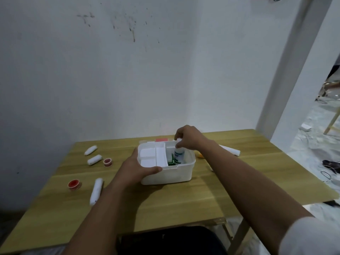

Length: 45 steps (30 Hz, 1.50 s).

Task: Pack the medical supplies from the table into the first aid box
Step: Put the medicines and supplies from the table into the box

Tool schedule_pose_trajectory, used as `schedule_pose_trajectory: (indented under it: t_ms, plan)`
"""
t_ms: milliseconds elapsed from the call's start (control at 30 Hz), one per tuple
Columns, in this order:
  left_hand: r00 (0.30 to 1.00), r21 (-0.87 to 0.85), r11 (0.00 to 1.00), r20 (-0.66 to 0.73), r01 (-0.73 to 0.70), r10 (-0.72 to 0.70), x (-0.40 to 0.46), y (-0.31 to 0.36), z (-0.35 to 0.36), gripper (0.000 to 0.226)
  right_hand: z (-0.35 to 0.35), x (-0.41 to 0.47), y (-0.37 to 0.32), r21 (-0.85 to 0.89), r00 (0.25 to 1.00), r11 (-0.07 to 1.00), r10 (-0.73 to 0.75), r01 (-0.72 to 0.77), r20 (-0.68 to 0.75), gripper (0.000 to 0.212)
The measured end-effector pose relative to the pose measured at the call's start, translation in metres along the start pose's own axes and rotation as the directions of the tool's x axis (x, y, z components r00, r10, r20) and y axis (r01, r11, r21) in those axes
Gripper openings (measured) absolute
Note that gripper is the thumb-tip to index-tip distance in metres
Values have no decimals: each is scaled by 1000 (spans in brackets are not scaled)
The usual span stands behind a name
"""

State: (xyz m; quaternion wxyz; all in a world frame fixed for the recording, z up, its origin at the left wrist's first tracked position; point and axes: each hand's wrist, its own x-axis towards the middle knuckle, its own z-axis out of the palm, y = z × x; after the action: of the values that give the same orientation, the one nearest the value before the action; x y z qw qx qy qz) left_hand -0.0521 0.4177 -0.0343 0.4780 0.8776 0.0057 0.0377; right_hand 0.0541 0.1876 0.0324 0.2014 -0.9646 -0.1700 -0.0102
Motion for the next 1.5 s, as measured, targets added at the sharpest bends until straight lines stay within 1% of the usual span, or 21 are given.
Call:
schedule_pose_trajectory:
  t_ms: [100, 167, 233, 267, 300, 333, 433, 500, 567, 600, 667, 767, 833, 900, 1000, 1100, 1233, 1300, 1400, 1433, 1500]
  plan:
    - [1000, -3, 1000, 17, 13, -13, 5, -1, 1, 106, -10, 10, 1, 105, 994, 994, 15, -26, 109, 42]
    - [1000, -6, 1000, 10, 10, -10, 6, -1, 2, 103, -19, 19, 9, 176, 998, 983, 50, -54, 30, 44]
    - [1000, -6, 1000, -1, 15, -15, 6, -2, 2, 104, -23, 32, 26, 209, 989, 975, 104, -80, -108, 35]
    - [1000, -5, 1000, -4, 17, -17, 6, -4, 2, 105, -22, 38, 36, 182, 979, 978, 132, -103, -153, 27]
    - [1000, -3, 1000, -2, 18, -18, 6, -5, 1, 106, -20, 44, 47, 110, 973, 984, 158, -140, -169, 19]
    - [1000, -2, 1000, 1, 16, -16, 6, -6, 1, 107, -14, 50, 58, 19, 971, 983, 181, -180, -156, 19]
    - [1000, 5, 1000, 8, 14, -14, 5, -9, -1, 113, 11, 66, 90, -176, 972, 956, 234, -236, -32, 43]
    - [1000, 9, 1000, -5, 12, -12, 5, -10, -1, 114, 31, 76, 110, -256, 969, 939, 246, -231, 28, 42]
    - [1000, 14, 1000, -16, 5, -5, 4, -10, 0, 114, 48, 83, 127, -278, 960, 924, 278, -261, 21, 45]
    - [1000, 17, 1000, -18, 2, -2, 4, -10, 0, 114, 53, 82, 129, -260, 955, 922, 295, -288, -15, 45]
    - [1000, 22, 1000, -15, 7, -7, 4, -9, -1, 113, 53, 74, 123, -202, 951, 930, 293, -307, -96, 36]
    - [1000, 14, 1000, -7, 10, -10, 4, -8, -1, 112, 35, 68, 114, -24, 937, 954, 287, -297, -197, 28]
    - [1000, 4, 1000, -1, 9, -9, 4, -6, -1, 112, 13, 63, 104, 94, 922, 961, 276, -260, -271, 27]
    - [1000, -3, 1000, 2, 12, -12, 4, -4, -1, 108, -15, 52, 90, 158, 912, 968, 240, -197, -331, 29]
    - [1000, -8, 1000, 5, 6, -6, 1, -3, -2, 106, -61, 32, 62, 285, 905, 950, 227, -125, -360, 36]
    - [1000, 0, 1000, -5, 14, -14, 0, 0, -2, 107, -102, 8, 30, 305, 933, 950, 166, -64, -319, 36]
    - [1000, 12, 1000, -14, 15, -15, -2, 2, -2, 103, -118, -17, -3, 295, 986, 954, 100, -58, -131, 29]
    - [1000, 6, 1000, -27, 4, -3, -4, 2, -1, 101, -106, -24, -12, 274, 995, 959, 91, -76, -42, 27]
    - [999, -6, 1000, -43, -12, 12, -7, 2, -1, 101, -69, -29, -12, 212, 997, 974, 79, -78, 1, 26]
    - [999, -8, 1000, -44, -16, 16, -8, 3, -1, 102, -55, -30, -10, 178, 997, 981, 76, -76, 7, 26]
    - [999, -5, 1000, -36, -17, 16, -8, 3, -1, 103, -29, -31, -3, 40, 998, 998, 54, -55, 22, 28]
